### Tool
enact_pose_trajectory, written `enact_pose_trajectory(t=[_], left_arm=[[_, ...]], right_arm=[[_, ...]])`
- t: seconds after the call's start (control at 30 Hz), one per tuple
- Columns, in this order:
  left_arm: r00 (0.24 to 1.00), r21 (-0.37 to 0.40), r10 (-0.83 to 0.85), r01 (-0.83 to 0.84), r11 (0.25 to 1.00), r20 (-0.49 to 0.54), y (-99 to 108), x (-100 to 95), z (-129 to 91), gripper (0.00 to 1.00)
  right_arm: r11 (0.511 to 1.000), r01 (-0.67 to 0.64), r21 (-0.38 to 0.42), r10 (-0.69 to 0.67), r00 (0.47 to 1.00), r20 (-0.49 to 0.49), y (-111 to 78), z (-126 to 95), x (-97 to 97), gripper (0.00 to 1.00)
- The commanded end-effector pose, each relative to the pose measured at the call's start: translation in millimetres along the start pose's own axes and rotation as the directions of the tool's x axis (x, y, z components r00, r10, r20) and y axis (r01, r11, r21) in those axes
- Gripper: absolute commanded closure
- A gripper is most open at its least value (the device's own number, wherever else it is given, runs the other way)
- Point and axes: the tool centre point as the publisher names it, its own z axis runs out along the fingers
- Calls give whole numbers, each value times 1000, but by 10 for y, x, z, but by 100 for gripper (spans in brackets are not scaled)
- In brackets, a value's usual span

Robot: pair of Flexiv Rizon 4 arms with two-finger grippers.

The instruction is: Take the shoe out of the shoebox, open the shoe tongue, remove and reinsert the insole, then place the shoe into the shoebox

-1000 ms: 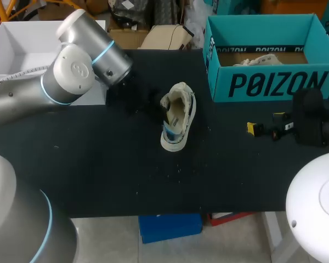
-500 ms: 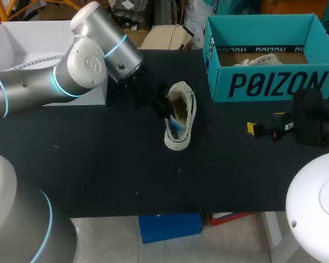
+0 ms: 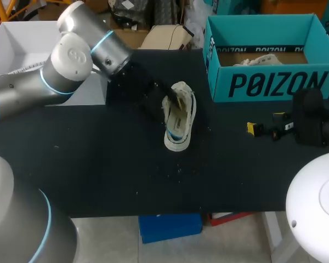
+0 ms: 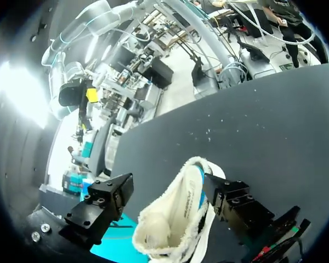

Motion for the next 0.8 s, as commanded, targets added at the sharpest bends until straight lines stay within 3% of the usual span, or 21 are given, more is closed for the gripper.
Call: enact_pose_trajectory(t=[0.03,0.07,0.13,0.43,0.8], left_arm=[[997,-101,-21,14,995,-70,-131,14,-98,16],[993,-127,-26,12,992,-113,-120,29,-90,54],[970,-216,-37,-16,976,-241,-98,74,-68,100],[919,-289,-110,-4,957,-379,-24,316,29,100],[917,-279,-135,27,960,-376,105,454,139,100]], right_arm=[[1000,-1,5,1,1000,-2,8,-5,-4,0],[1000,-1,5,1,1000,-2,8,-5,-4,0],[1000,-1,5,1,1000,-2,8,-5,-4,0],[1000,-1,5,1,1000,-2,8,-5,-4,0],[1000,-1,5,1,1000,-2,8,-5,-4,0]])
